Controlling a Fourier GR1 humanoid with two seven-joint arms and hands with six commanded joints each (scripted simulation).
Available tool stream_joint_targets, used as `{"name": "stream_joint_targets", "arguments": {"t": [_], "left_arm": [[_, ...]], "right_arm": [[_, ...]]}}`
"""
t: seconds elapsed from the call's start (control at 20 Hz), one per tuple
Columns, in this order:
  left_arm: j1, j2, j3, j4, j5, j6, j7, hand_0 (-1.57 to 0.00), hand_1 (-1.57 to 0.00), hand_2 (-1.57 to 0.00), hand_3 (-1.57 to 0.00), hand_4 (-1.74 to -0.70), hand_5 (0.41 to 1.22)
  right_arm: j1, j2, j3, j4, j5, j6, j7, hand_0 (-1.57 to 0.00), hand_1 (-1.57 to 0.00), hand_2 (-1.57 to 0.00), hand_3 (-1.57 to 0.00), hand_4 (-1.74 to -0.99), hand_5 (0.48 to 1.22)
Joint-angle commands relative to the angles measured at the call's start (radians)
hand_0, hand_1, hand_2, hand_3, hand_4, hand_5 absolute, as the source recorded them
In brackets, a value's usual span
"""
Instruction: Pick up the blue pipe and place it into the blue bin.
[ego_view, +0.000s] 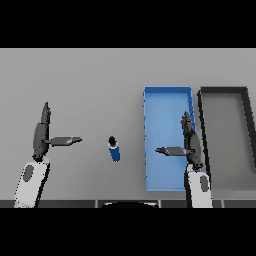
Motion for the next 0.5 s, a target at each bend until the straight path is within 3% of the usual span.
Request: {"name": "stream_joint_targets", "arguments": {"t": [0.0,0.25,0.35,0.45], "left_arm": [[0.001,-0.002,-0.001,-0.002,-0.001,0.002,-0.005,0.00,0.00,0.00,0.00,-0.97,0.594],[0.003,-0.019,-0.022,-0.019,-0.021,0.022,-0.001,0.00,0.00,0.00,0.00,-0.97,0.594],[0.027,0.106,-0.078,-0.035,-0.028,-0.174,-0.081,0.00,0.00,0.00,0.00,-0.97,0.595],[0.010,0.157,-0.088,-0.024,-0.016,-0.257,-0.080,0.00,0.00,0.00,0.00,-0.97,0.596]], "right_arm": [[0.001,-0.002,-0.001,-0.001,-0.002,0.000,-0.001,0.00,0.00,0.00,0.00,-1.210,0.594],[0.019,-0.020,-0.010,-0.014,-0.016,0.017,-0.006,0.00,0.00,0.00,0.00,-1.210,0.594],[0.040,-0.132,0.055,-0.066,0.114,0.052,-0.082,0.00,0.00,0.00,0.00,-1.206,0.592],[0.050,-0.168,0.080,-0.087,0.165,0.061,-0.083,0.00,0.00,0.00,0.00,-1.195,0.588]]}}
